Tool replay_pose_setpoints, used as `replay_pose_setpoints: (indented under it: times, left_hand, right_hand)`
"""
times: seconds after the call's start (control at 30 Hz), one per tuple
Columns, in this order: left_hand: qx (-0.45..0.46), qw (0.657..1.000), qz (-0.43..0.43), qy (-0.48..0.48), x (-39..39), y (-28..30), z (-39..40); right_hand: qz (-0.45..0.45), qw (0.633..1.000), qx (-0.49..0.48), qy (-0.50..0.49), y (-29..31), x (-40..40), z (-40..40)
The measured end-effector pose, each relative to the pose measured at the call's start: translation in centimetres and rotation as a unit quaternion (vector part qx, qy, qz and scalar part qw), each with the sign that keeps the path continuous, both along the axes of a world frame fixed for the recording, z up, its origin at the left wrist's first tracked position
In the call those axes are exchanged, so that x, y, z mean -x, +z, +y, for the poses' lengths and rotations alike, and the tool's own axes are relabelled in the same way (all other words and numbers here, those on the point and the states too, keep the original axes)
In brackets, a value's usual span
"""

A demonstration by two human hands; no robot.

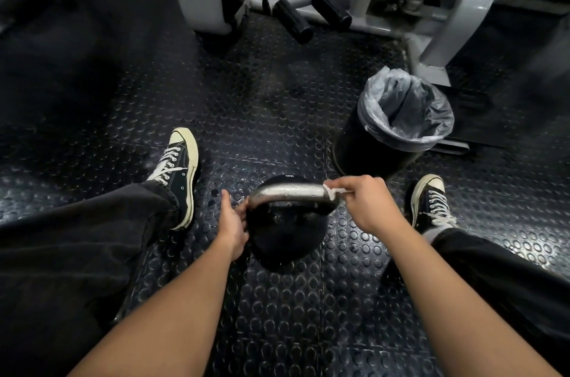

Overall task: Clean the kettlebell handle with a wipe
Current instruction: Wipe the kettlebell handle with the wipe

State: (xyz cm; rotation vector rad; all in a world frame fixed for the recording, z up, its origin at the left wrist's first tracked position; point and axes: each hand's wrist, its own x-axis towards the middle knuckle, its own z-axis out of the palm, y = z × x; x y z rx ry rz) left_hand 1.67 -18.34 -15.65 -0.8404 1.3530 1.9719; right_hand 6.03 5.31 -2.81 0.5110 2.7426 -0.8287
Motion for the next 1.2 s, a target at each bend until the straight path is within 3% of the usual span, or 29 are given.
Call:
replay_pose_setpoints:
  times: [0.6, 0.8, 0.97, 1.2]
  left_hand:
    - [0.002, 1.0, 0.008, -0.004, -0.2, 0.5, 0.1]
    - [-0.001, 1.0, 0.006, -0.007, -0.1, 0.3, 0.2]
    - [0.001, 1.0, 0.014, -0.006, -0.2, 0.1, 0.2]
    - [-0.002, 1.0, 0.01, -0.005, 0.0, -0.2, 0.0]
  right_hand:
    - [0.031, 0.995, -0.014, -0.098, -1.0, -1.7, -1.2]
    - [0.064, 0.995, -0.015, -0.07, -0.1, -2.5, -2.5]
    - [0.048, 0.993, -0.015, -0.108, -0.8, -2.3, -2.1]
    - [0.094, 0.994, -0.028, -0.057, -0.6, -1.8, -3.6]
